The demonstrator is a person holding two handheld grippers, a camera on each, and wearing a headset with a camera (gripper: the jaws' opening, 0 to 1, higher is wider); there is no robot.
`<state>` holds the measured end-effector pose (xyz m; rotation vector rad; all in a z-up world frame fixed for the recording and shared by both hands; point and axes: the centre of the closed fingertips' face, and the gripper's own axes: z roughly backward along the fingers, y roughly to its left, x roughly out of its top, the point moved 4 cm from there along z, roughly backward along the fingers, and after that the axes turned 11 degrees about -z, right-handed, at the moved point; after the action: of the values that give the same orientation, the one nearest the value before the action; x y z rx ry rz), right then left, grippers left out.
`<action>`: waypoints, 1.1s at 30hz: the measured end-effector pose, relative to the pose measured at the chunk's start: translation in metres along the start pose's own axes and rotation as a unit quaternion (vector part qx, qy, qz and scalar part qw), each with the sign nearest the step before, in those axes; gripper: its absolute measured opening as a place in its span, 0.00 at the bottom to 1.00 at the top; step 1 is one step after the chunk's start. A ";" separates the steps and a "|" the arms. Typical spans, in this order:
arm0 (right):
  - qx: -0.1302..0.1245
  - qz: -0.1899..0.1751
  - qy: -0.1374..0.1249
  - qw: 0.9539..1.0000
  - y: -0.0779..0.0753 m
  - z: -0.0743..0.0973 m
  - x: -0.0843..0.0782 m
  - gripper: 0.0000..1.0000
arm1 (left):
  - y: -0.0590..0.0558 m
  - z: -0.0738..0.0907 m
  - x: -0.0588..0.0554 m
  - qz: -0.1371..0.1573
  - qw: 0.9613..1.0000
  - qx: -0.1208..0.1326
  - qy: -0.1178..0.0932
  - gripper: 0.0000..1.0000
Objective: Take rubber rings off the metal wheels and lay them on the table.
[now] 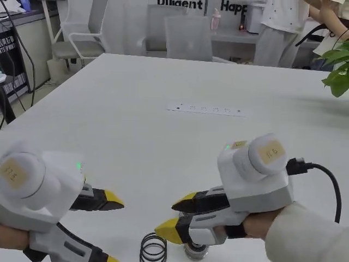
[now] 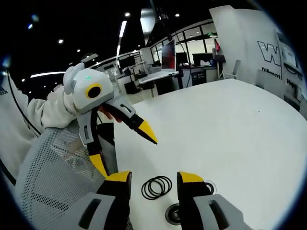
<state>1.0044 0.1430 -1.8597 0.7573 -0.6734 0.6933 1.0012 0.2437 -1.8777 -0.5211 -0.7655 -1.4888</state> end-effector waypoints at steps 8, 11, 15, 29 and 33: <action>0.010 0.037 -0.008 0.999 0.014 0.020 0.008 0.54 | 0.000 0.011 0.029 0.001 0.998 0.000 -0.065 0.73; 0.008 0.037 -0.028 0.999 0.015 0.032 0.013 0.60 | 0.002 0.023 0.040 -0.007 0.997 0.012 -0.081 0.78; 0.003 0.040 -0.046 0.998 0.014 0.052 0.014 0.67 | 0.005 0.045 0.046 -0.016 0.995 0.034 -0.091 0.80; -0.050 0.042 -0.066 0.996 -0.003 0.107 -0.017 0.83 | 0.003 0.092 0.007 0.042 0.987 0.122 -0.098 0.97; -0.073 0.038 -0.065 0.995 -0.009 0.118 -0.034 0.88 | -0.001 0.094 -0.007 0.070 0.984 0.135 -0.092 0.99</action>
<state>0.9576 0.0348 -1.8241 0.6480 -0.8652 0.6598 0.9885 0.3172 -1.8196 -0.4984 -1.0378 -1.1954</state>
